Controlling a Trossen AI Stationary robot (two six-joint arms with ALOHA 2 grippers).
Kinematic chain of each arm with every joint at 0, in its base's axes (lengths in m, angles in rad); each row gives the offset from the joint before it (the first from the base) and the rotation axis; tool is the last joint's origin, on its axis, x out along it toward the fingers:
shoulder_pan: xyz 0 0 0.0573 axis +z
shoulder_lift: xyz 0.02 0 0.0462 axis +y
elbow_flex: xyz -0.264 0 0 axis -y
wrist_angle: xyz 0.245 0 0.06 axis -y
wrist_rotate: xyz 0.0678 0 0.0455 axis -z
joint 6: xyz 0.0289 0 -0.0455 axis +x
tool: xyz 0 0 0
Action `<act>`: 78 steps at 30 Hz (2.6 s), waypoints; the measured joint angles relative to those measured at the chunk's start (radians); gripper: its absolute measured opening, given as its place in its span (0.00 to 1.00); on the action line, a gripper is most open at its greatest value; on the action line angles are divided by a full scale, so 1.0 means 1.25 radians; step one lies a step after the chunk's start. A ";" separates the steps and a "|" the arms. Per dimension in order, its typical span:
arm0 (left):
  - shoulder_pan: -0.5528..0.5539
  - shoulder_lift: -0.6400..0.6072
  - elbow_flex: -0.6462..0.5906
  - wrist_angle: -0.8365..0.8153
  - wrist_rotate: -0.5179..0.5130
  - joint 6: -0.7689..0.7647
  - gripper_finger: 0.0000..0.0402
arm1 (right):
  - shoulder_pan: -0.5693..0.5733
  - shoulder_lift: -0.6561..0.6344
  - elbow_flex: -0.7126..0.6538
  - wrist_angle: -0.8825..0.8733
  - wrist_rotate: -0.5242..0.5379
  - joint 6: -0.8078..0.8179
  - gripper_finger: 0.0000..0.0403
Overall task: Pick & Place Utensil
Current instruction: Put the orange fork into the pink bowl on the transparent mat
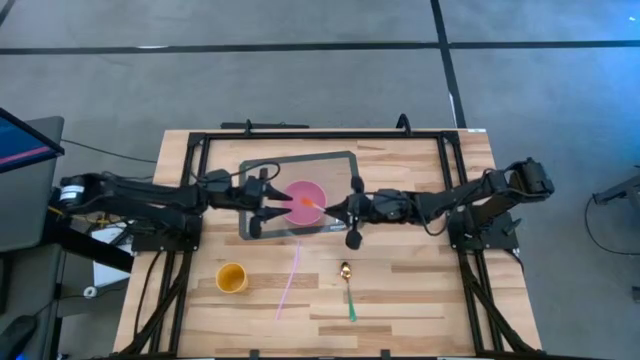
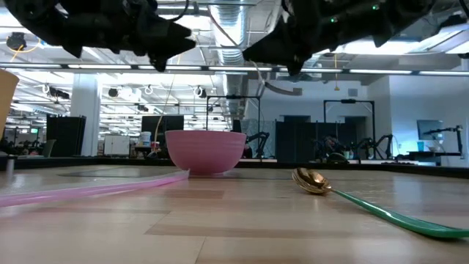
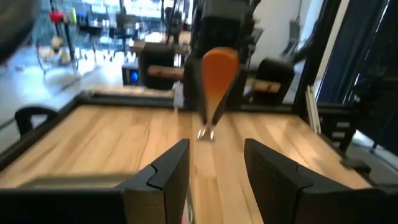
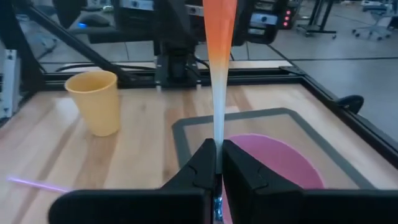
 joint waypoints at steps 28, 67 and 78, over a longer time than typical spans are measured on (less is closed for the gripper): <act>-0.025 0.463 0.115 0.477 -0.002 -0.015 0.38 | -0.024 0.000 0.000 -0.002 0.000 -0.047 0.03; -0.033 0.452 0.115 0.453 -0.004 0.006 0.06 | -0.028 0.000 0.000 -0.086 0.014 -0.059 0.39; -0.033 0.286 0.114 0.186 -0.046 0.041 0.07 | -0.028 0.000 0.000 -0.127 0.026 -0.060 0.59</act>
